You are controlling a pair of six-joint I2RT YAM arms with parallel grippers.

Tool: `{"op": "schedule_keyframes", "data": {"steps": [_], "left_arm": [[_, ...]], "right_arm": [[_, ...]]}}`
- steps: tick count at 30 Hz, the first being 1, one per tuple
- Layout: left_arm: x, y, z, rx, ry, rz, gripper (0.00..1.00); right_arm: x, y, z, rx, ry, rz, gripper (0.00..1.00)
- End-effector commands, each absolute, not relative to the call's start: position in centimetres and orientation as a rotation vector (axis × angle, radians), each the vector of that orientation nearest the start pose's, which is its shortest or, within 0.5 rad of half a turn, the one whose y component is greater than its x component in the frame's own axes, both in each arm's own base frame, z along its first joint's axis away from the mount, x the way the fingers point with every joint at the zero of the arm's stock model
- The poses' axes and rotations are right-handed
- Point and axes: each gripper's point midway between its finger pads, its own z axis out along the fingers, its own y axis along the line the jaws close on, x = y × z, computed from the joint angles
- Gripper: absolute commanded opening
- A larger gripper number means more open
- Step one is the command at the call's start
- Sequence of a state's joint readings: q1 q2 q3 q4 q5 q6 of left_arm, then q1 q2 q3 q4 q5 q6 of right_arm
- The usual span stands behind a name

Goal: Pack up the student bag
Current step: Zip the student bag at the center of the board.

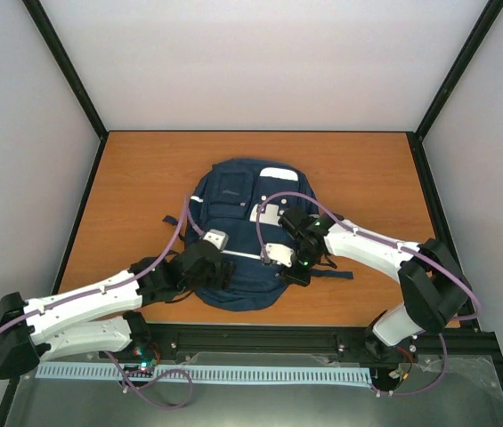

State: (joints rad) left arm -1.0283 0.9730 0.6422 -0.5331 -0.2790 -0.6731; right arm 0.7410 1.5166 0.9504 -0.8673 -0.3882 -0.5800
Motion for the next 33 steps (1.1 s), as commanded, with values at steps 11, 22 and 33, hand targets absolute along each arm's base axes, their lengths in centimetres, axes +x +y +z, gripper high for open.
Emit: {"op": "schedule_keyframes", "data": {"steps": [11, 22, 33], "left_arm": [[18.2, -30.3, 14.9, 0.97, 2.094, -0.369, 0.6], [18.0, -32.3, 13.2, 1.213, 1.915, -0.298, 0.46], [16.5, -32.8, 12.0, 1.352, 1.867, -0.298, 0.48]], "right_arm": [[17.7, 22.2, 7.5, -1.855, 2.347, 0.69, 0.03], [17.5, 21.9, 6.6, -1.866, 2.38, 0.702, 0.03], [17.8, 21.8, 6.7, -1.857, 2.401, 0.703, 0.03]]}}
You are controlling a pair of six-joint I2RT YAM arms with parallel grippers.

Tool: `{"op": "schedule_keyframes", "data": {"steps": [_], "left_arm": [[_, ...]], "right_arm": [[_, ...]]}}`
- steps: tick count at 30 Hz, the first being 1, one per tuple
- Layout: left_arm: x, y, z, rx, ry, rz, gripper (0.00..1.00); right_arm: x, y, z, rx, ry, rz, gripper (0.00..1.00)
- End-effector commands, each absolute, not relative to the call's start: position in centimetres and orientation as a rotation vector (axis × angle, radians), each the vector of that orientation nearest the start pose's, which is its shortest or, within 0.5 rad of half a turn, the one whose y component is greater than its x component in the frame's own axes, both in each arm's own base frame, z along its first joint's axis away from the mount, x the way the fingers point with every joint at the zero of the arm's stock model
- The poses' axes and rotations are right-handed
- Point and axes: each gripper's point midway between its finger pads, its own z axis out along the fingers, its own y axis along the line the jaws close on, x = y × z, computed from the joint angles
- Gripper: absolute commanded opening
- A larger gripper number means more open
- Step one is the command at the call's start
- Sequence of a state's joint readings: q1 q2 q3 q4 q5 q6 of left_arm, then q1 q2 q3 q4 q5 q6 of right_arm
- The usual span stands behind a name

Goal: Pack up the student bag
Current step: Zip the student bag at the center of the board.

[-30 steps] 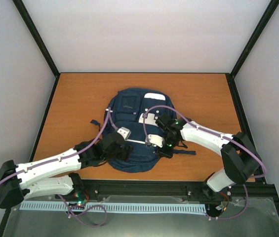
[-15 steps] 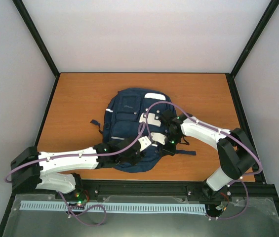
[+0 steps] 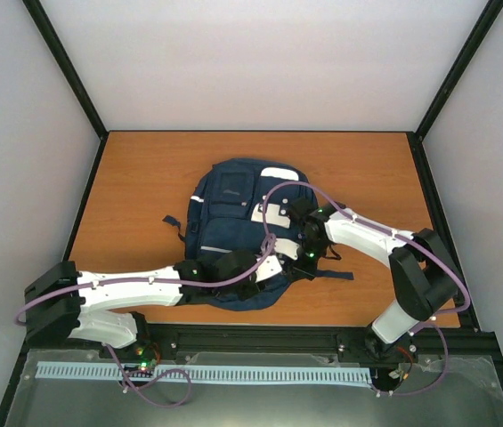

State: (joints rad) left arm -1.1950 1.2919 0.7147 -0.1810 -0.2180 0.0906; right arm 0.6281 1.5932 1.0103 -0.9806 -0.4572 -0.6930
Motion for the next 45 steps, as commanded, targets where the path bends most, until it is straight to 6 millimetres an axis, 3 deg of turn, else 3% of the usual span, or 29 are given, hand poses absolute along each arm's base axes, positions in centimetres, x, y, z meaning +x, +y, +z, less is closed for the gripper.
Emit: {"op": "schedule_keyframes", "data": {"steps": [1, 7, 10, 13, 17, 22, 27, 35, 40, 45], "left_arm": [[16.5, -32.8, 11.6, 1.363, 1.868, -0.282, 0.47], [16.8, -33.0, 8.9, 1.466, 1.844, -0.013, 0.39], [17.2, -33.4, 9.3, 1.439, 1.796, 0.066, 0.32], [17.5, -33.8, 10.1, 1.399, 1.778, 0.083, 0.16], [17.6, -33.4, 11.1, 1.336, 1.774, 0.062, 0.06], [17.3, -32.3, 12.2, 1.285, 1.77, 0.019, 0.03], [17.3, -31.6, 12.0, 1.259, 1.793, 0.014, 0.03], [17.0, -32.2, 12.2, 1.219, 1.805, -0.054, 0.03], [17.2, -32.6, 11.8, 1.198, 1.828, -0.053, 0.04], [18.3, -33.4, 11.0, 1.133, 1.845, -0.011, 0.04]], "right_arm": [[17.8, 21.8, 6.7, -1.855, 2.403, 0.707, 0.03], [17.6, 22.1, 6.7, -1.842, 2.414, 0.742, 0.03], [17.5, 22.0, 6.6, -1.843, 2.426, 0.74, 0.03], [17.7, 21.6, 6.4, -1.845, 2.436, 0.711, 0.03], [19.7, 20.6, 6.4, -1.777, 2.462, 0.601, 0.03], [23.6, 18.7, 6.0, -1.666, 2.504, 0.389, 0.03], [26.1, 18.6, 6.5, -1.6, 2.492, 0.319, 0.03], [29.1, 18.8, 6.9, -1.456, 2.512, 0.27, 0.04], [28.2, 18.8, 8.0, -1.438, 2.5, 0.306, 0.15], [27.9, 18.0, 12.3, -1.325, 2.398, 0.348, 0.51]]}}
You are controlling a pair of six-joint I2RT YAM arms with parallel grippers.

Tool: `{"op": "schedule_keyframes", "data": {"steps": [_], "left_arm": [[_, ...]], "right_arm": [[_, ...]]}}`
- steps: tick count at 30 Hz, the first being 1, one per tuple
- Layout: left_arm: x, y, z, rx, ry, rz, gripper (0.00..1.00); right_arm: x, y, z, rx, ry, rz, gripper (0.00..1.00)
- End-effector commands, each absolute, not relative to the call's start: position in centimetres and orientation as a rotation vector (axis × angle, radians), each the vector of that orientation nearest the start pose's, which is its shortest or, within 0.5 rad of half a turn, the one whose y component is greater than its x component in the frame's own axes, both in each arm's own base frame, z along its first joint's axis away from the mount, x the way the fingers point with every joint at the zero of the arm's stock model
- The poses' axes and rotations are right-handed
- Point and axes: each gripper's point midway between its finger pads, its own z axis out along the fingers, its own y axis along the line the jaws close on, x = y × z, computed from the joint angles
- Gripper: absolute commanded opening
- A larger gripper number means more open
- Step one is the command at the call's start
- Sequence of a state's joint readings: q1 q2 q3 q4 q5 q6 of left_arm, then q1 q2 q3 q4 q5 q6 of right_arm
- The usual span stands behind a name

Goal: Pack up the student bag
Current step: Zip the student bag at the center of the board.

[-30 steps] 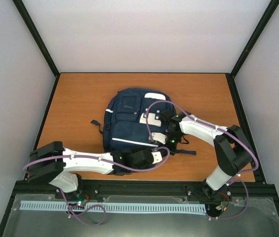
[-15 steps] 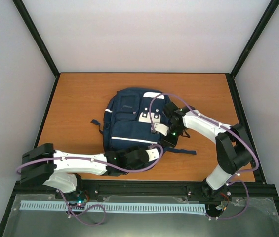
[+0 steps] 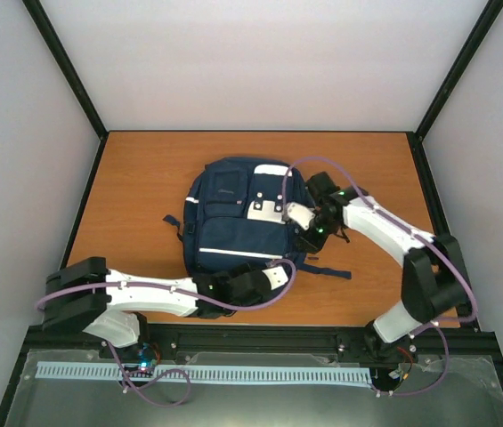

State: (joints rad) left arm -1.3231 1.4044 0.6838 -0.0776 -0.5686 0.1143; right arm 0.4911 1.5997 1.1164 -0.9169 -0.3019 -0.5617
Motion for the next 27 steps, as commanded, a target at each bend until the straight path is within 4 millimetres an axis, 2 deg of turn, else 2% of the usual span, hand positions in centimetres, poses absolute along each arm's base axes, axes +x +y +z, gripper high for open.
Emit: {"op": "schedule_keyframes", "data": {"steps": [1, 5, 9, 11, 13, 14, 16, 19, 21, 22, 25, 26, 27], "left_arm": [[18.4, -33.7, 11.0, 1.119, 1.843, -0.024, 0.04], [19.1, -35.3, 10.9, 1.068, 1.845, -0.084, 0.04], [20.5, -36.7, 10.6, 1.054, 1.864, -0.157, 0.04], [21.1, -37.6, 10.7, 1.057, 1.854, -0.183, 0.04], [22.0, -38.2, 10.9, 1.057, 1.848, -0.196, 0.05], [22.4, -38.4, 11.2, 1.051, 1.843, -0.2, 0.05], [23.0, -38.7, 11.5, 1.051, 1.844, -0.205, 0.05], [22.8, -39.1, 13.0, 1.052, 1.872, -0.247, 0.1], [22.3, -39.1, 14.7, 1.03, 1.885, -0.303, 0.2], [22.2, -39.1, 15.9, 1.003, 1.884, -0.332, 0.3], [21.9, -37.8, 19.2, 0.933, 1.895, -0.366, 0.65], [21.9, -37.3, 20.3, 0.911, 1.897, -0.366, 0.94], [22.0, -36.7, 21.4, 0.89, 1.896, -0.362, 0.99]], "right_arm": [[27.7, 17.8, 13.3, -1.296, 2.37, 0.381, 0.55], [28.2, 15.8, 16.8, -1.142, 2.282, 0.388, 0.67], [28.2, 14.0, 19.0, -1.052, 2.204, 0.345, 0.73], [28.3, 13.3, 19.6, -1.003, 2.179, 0.324, 0.82], [29.2, 11.4, 20.3, -0.891, 2.18, 0.28, 0.89], [29.5, 10.8, 20.5, -0.844, 2.184, 0.267, 0.99], [30.0, 9.9, 21.0, -0.753, 2.197, 0.29, 1.0], [30.3, 9.5, 21.5, -0.675, 2.186, 0.396, 1.0], [30.8, 9.0, 21.3, -0.587, 2.197, 0.44, 1.0], [31.0, 8.7, 20.9, -0.566, 2.207, 0.444, 1.0], [31.5, 8.2, 20.8, -0.521, 2.221, 0.467, 1.0], [31.5, 8.1, 21.4, -0.512, 2.2, 0.481, 1.0], [31.6, 7.8, 22.3, -0.498, 2.173, 0.471, 1.0]]}}
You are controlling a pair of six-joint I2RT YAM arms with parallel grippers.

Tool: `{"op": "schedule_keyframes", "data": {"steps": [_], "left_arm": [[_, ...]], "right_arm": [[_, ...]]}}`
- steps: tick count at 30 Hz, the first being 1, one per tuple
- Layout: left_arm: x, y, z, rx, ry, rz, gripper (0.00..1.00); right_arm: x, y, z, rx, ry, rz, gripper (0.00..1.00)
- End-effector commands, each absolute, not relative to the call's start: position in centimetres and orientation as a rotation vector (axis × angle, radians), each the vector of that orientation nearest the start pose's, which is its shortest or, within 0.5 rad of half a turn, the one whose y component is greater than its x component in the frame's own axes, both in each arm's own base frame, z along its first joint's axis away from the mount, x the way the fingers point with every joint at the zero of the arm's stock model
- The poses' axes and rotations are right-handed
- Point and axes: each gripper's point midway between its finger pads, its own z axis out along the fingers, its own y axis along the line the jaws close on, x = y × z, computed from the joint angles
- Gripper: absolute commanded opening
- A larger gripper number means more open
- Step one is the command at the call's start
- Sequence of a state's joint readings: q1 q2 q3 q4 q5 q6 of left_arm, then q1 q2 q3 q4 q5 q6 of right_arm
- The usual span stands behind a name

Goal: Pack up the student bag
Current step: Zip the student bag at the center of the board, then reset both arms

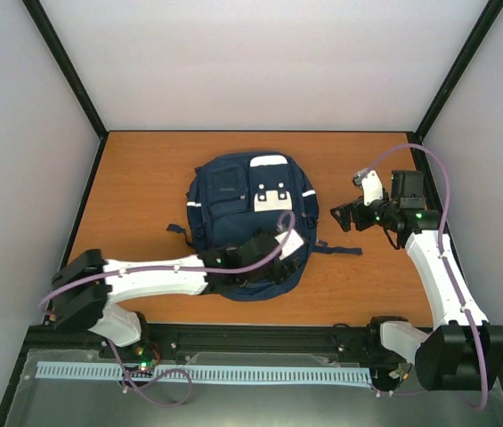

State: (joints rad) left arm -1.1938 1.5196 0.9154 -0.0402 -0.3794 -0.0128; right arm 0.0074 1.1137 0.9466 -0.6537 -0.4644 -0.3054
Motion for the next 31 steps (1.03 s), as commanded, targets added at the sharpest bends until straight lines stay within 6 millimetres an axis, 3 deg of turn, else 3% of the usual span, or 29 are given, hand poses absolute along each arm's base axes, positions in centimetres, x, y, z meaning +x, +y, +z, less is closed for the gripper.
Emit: {"op": "schedule_keyframes", "data": {"steps": [1, 5, 7, 10, 13, 16, 18, 20, 31], "left_arm": [[22.3, -36.0, 22.5, 0.86, 1.906, -0.352, 1.0], [25.4, -31.5, 27.0, 0.629, 1.987, -0.249, 1.0], [27.3, -28.3, 27.4, 0.534, 2.092, -0.17, 1.0], [29.3, -24.2, 28.6, 0.432, 2.135, -0.095, 1.0], [30.8, -20.1, 29.5, 0.286, 2.124, -0.082, 1.0], [32.2, -15.1, 28.8, 0.145, 2.11, -0.013, 1.0], [32.9, -11.6, 27.1, 0.045, 2.111, 0.023, 1.0], [32.7, -9.2, 25.0, -0.019, 2.126, 0.023, 1.0], [32.5, -9.7, 24.5, 0.028, 2.14, -0.015, 1.0]], "right_arm": [[31.7, 7.4, 23.3, -0.489, 2.142, 0.446, 1.0], [32.8, 5.3, 27.4, -0.383, 2.044, 0.285, 1.0], [33.1, 4.7, 29.1, -0.33, 1.995, 0.265, 1.0], [33.0, 4.6, 30.1, -0.262, 1.943, 0.307, 1.0], [33.3, 3.6, 29.8, -0.16, 1.942, 0.284, 1.0], [33.7, 2.4, 28.3, -0.057, 1.978, 0.253, 1.0], [33.5, 1.9, 27.2, -0.035, 1.969, 0.227, 1.0], [33.4, 1.4, 26.9, -0.04, 1.954, 0.176, 1.0], [33.1, 2.7, 26.2, -0.088, 1.972, 0.254, 1.0]]}}
